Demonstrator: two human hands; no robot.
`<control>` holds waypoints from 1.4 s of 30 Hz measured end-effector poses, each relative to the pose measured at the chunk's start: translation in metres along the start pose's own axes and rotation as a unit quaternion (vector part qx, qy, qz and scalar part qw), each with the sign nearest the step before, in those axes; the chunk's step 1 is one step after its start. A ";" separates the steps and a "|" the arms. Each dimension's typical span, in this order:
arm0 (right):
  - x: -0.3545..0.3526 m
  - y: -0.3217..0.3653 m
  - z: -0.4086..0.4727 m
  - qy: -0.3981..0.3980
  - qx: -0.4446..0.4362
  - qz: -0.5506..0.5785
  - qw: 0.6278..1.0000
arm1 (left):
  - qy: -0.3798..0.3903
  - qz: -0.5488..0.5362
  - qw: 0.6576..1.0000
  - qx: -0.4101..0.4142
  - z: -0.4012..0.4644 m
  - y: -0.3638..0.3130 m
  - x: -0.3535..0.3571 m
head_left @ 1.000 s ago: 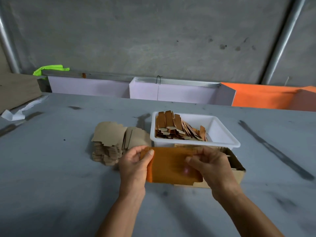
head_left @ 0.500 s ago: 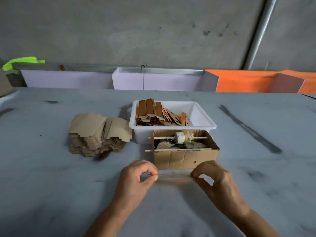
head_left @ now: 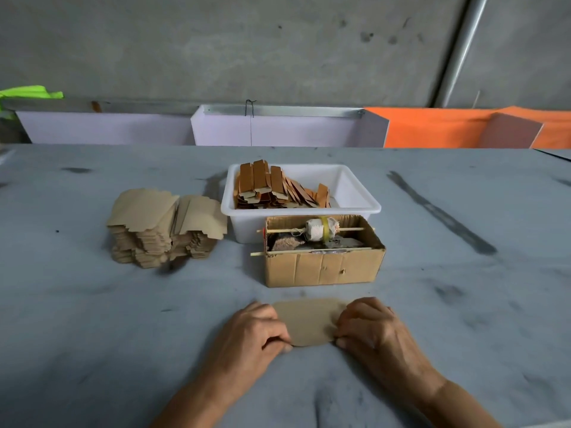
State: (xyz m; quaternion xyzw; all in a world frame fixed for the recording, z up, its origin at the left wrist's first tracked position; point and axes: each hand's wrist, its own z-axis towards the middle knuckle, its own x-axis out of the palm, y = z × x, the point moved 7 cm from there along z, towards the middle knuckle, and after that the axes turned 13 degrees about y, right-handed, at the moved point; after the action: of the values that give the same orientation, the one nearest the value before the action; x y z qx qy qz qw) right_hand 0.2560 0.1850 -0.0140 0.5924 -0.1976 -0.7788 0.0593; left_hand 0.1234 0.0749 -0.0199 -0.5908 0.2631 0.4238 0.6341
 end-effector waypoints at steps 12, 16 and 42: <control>0.012 -0.024 0.004 -0.017 0.255 0.096 0.962 | -0.049 -0.020 0.975 -0.215 0.004 0.022 0.008; 0.013 -0.026 0.002 -0.014 0.304 0.096 0.948 | -0.051 -0.015 0.963 -0.266 0.004 0.028 0.009; 0.015 0.036 -0.009 -0.078 0.052 -0.212 0.973 | -0.046 0.248 0.966 -0.061 -0.001 -0.045 0.018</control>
State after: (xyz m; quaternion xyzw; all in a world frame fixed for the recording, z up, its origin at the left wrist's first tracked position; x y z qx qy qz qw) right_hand 0.2552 0.1448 -0.0154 0.5608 -0.1119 -0.8058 -0.1535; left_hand 0.1709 0.0805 -0.0116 -0.5251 0.3455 0.6094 0.4831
